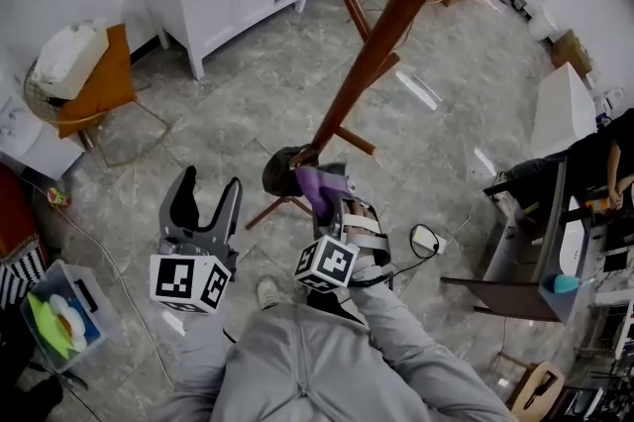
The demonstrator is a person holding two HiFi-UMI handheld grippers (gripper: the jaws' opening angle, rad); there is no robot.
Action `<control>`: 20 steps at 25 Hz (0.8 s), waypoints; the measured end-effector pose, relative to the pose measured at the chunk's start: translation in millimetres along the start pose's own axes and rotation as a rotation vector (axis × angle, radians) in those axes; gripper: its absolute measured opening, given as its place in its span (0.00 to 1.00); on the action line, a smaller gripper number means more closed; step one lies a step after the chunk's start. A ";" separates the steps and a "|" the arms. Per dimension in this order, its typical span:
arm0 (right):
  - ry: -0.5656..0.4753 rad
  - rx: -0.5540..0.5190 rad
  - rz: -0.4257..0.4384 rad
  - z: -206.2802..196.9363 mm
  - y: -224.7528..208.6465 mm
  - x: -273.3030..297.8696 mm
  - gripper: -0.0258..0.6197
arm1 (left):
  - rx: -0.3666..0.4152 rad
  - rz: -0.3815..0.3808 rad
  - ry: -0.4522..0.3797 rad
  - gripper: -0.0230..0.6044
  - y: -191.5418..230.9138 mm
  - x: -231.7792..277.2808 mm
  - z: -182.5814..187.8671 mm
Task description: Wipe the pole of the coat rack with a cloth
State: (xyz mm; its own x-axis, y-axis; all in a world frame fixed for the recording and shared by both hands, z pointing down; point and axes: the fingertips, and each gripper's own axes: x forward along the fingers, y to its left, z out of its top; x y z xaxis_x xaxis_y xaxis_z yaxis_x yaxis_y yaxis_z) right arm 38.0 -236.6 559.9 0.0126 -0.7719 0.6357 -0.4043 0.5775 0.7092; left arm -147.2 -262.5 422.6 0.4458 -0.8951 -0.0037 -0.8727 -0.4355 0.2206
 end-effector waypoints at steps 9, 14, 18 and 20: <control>-0.027 0.264 0.010 -45.7 -14.5 -45.1 0.17 | 0.035 -0.056 -0.012 0.57 -38.4 11.1 8.7; -0.030 0.390 -0.088 -81.4 -50.1 -66.1 0.17 | 0.063 -0.090 -0.025 0.57 -60.1 21.3 17.3; -0.062 0.487 -0.159 -100.2 -80.6 -80.2 0.17 | 0.088 -0.121 -0.027 0.57 -78.2 32.6 22.5; -0.093 0.531 -0.200 -105.9 -97.9 -87.7 0.17 | 0.101 -0.136 -0.029 0.57 -87.2 38.4 26.1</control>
State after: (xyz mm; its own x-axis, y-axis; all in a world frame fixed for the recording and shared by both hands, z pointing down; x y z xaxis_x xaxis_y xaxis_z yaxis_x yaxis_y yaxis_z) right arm 173.3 -197.3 466.9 0.0658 -0.8863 0.4583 -0.8063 0.2234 0.5477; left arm -59.1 -261.3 377.7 0.5566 -0.8290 -0.0555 -0.8209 -0.5590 0.1167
